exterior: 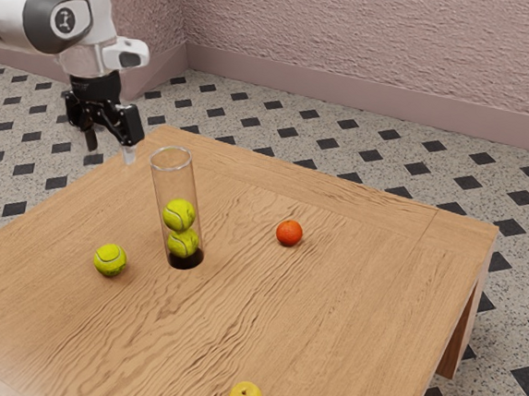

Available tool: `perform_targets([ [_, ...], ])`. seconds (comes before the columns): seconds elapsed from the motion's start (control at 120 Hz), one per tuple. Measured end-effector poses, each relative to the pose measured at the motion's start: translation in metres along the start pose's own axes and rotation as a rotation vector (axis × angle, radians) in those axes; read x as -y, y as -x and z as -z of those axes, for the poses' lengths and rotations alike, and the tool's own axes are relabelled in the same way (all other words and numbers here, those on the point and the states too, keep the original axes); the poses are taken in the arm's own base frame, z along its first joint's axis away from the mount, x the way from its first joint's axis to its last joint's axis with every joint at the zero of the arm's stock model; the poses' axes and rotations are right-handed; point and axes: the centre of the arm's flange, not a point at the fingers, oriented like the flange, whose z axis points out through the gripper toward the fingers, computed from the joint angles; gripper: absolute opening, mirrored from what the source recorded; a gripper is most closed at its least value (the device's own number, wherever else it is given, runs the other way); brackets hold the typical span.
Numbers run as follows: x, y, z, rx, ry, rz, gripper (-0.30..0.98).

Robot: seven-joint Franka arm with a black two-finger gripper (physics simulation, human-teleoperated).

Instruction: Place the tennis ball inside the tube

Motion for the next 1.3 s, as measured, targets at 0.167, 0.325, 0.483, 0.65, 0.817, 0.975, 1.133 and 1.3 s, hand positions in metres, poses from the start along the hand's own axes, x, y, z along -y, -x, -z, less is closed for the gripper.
perform_targets([
  [0.167, -0.001, 0.024, -0.022, -0.015, -0.006, 0.01, 0.69],
  [0.325, -0.002, 0.052, -0.11, 0.032, -0.004, 0.021, 0.69],
  [0.483, 0.007, 0.043, -0.174, 0.008, -0.003, 0.038, 0.69],
  [0.65, 0.034, 0.026, -0.214, -0.045, -0.026, 0.067, 0.69],
  [0.817, 0.06, 0.019, -0.24, -0.068, -0.045, 0.098, 0.69],
  [0.975, 0.072, 0.005, -0.259, -0.081, -0.056, 0.107, 0.69],
  [1.133, 0.084, -0.006, -0.275, -0.09, -0.065, 0.12, 0.69],
  [1.3, 0.09, -0.011, -0.29, -0.083, -0.068, 0.123, 0.64],
])
